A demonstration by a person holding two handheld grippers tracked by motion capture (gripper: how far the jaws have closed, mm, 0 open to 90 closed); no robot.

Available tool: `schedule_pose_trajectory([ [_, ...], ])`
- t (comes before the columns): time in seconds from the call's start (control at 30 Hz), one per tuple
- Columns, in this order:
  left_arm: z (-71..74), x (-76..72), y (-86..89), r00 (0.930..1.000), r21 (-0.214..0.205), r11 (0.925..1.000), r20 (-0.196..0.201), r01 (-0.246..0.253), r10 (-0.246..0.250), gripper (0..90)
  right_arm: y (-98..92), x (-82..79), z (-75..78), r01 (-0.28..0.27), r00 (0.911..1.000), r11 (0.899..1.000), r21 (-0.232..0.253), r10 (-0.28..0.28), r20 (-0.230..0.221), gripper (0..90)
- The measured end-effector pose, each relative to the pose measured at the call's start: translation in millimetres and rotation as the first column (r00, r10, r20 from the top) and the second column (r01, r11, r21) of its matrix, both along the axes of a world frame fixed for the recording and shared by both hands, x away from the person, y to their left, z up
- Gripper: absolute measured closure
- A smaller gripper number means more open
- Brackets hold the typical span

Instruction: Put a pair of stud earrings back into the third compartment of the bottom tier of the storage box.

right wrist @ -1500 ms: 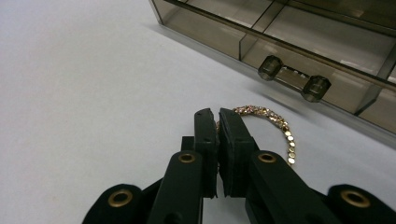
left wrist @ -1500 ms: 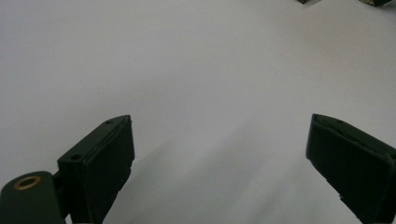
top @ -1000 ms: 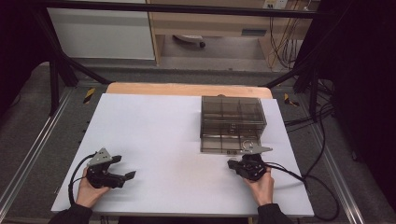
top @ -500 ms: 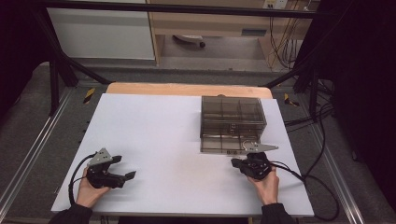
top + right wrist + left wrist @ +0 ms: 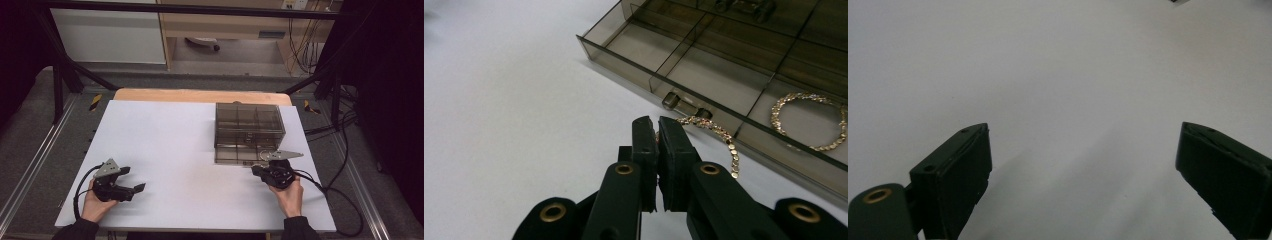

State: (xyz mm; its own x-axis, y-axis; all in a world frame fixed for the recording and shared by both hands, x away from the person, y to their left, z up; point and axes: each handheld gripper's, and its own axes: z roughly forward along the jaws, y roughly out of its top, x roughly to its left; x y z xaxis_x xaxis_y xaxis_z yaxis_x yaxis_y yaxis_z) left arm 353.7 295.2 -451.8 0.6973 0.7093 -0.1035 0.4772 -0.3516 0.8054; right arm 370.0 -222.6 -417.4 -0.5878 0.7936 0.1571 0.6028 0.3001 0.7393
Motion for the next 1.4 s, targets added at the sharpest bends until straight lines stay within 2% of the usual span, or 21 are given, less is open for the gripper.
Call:
schedule_pose_trajectory([
  [0.53,-0.1,0.3,0.3,1.0,0.0,1.0,-0.002,-0.002,0.002,7.7,-15.8,11.4,15.7,0.053,0.9979,0.998,0.019,-0.053,0.036,87.2],
  [0.9,-0.3,0.5,0.0,1.0,0.0,1.0,-0.002,-0.001,0.001,7.7,-22.7,29.9,19.3,0.093,0.9946,0.996,-0.004,-0.093,0.046,87.2],
  [1.1,-0.4,0.7,0.0,1.0,0.0,1.0,-0.004,-0.001,0.001,7.7,-24.2,40.8,17.6,0.105,0.9935,0.994,-0.02,-0.104,0.046,87.2],
  [1.4,-0.6,0.8,0.3,1.0,0.001,1.0,-0.004,-0.002,0.002,7.7,-29.5,56.0,4.0,0.129,0.9912,0.992,-0.014,-0.128,0.032,87.1],
])
